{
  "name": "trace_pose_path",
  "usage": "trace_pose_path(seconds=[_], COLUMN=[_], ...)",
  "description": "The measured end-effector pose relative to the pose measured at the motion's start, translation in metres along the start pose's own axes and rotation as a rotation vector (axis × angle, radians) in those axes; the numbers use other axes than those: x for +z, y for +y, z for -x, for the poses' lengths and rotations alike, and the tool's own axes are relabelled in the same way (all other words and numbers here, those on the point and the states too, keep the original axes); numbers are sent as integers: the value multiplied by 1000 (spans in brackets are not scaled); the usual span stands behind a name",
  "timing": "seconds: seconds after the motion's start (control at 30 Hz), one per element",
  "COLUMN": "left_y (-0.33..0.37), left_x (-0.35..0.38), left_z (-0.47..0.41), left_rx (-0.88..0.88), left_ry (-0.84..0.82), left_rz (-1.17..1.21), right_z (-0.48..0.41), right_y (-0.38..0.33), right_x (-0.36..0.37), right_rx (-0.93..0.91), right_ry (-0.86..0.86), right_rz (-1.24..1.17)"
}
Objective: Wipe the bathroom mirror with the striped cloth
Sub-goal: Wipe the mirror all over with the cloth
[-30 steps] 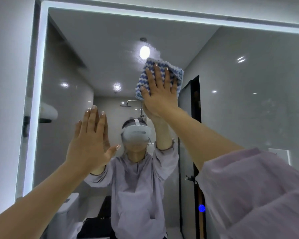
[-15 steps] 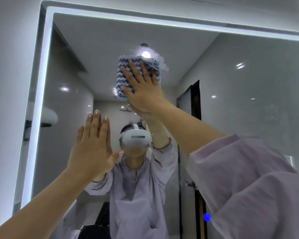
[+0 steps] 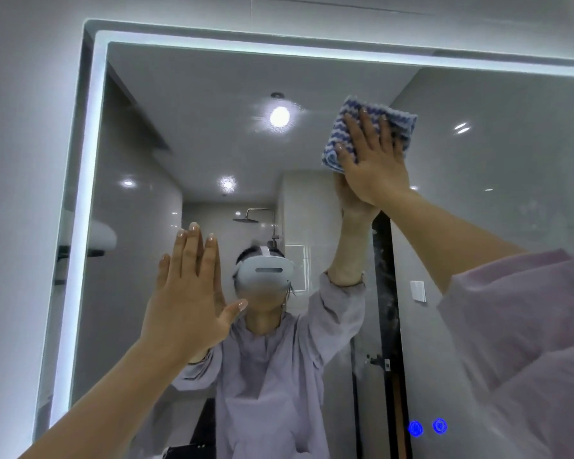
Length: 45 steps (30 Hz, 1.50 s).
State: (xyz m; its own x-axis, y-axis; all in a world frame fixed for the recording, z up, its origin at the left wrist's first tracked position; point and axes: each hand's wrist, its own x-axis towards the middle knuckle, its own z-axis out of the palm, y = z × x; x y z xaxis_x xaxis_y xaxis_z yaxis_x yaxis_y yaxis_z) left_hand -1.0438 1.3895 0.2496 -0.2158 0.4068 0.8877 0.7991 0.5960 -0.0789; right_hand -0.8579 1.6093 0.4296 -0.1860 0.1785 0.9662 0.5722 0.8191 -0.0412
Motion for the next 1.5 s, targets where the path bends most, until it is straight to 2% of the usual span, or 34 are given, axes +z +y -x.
trace_pose_path(seconds=[0.23,0.63,0.9,1.2,1.4,1.5], left_y=[3,-1,0,-1,0,1], left_x=[0,3,0,-1,-3,-1], left_z=[0,-1,0,1,2,1], left_rx=[2,21,22,24,22,17], left_ry=[15,39,36,27,19,22], left_rz=[10,0,12,30,29,32], right_z=[4,-9,-16,-23,-15,-2], right_y=[-33,-131,-127,-73,-9,-7], right_x=[9,23,19,8,-1,5], right_rx=[95,-233,-276,-137,91,155], right_ry=[27,-35,-34,-4,22,36], right_rz=[-43,41,58,27,-3,-1])
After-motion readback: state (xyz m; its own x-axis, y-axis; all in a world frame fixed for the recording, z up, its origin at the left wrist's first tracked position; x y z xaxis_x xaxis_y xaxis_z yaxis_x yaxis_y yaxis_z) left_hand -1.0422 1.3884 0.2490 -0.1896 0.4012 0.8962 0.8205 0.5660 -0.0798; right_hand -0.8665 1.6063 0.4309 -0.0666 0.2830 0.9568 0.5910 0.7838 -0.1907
